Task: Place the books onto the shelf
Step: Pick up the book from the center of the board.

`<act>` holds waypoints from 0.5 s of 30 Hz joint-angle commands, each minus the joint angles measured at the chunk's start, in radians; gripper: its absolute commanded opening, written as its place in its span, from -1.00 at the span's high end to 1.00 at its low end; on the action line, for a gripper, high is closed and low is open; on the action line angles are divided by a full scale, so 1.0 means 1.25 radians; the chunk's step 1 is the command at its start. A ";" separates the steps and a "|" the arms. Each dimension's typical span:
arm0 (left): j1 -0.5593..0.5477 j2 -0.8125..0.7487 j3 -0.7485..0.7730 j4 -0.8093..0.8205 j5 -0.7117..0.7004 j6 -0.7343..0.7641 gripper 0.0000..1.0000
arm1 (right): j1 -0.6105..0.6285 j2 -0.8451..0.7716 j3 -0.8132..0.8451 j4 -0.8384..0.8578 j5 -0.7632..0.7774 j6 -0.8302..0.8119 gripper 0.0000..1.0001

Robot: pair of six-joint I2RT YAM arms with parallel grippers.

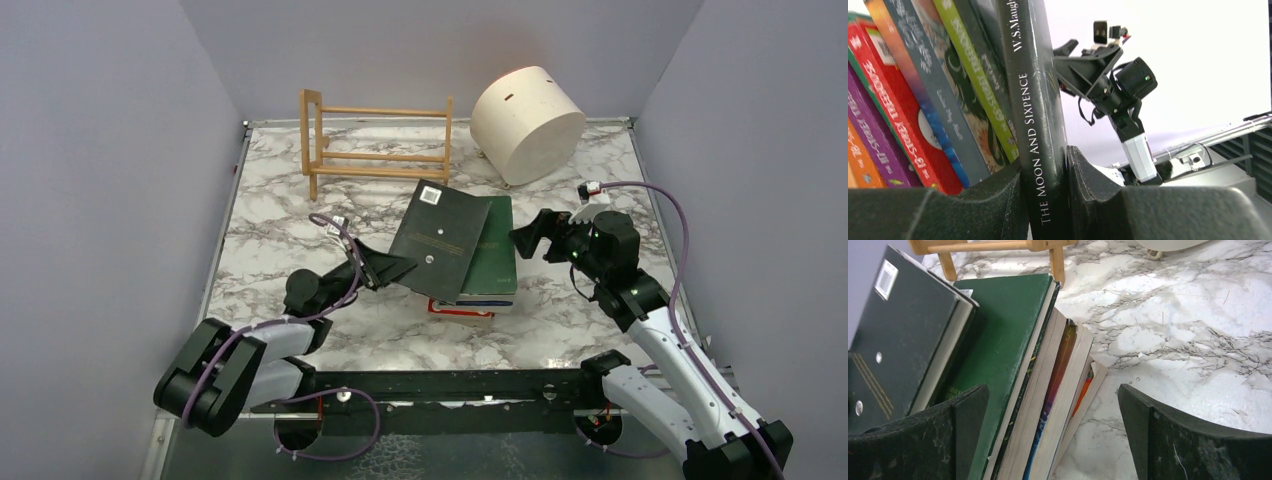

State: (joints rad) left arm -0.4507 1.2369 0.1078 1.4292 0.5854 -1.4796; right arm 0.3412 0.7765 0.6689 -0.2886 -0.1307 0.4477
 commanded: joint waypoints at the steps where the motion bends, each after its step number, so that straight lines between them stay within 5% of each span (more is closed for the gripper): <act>1: 0.050 -0.112 0.098 -0.133 0.001 0.082 1.00 | 0.004 -0.006 0.004 0.002 0.020 -0.010 -1.00; 5: 0.088 -0.158 0.196 -0.282 -0.012 0.146 1.00 | 0.004 -0.009 0.005 0.003 0.019 -0.008 -1.00; 15: 0.121 -0.083 0.289 -0.250 -0.062 0.206 1.00 | 0.004 -0.011 -0.001 0.008 0.010 -0.006 -1.00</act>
State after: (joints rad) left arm -0.3145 1.1164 0.4042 1.0286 0.5716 -1.2964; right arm 0.3412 0.7765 0.6689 -0.2886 -0.1307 0.4477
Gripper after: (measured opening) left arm 0.164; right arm 0.998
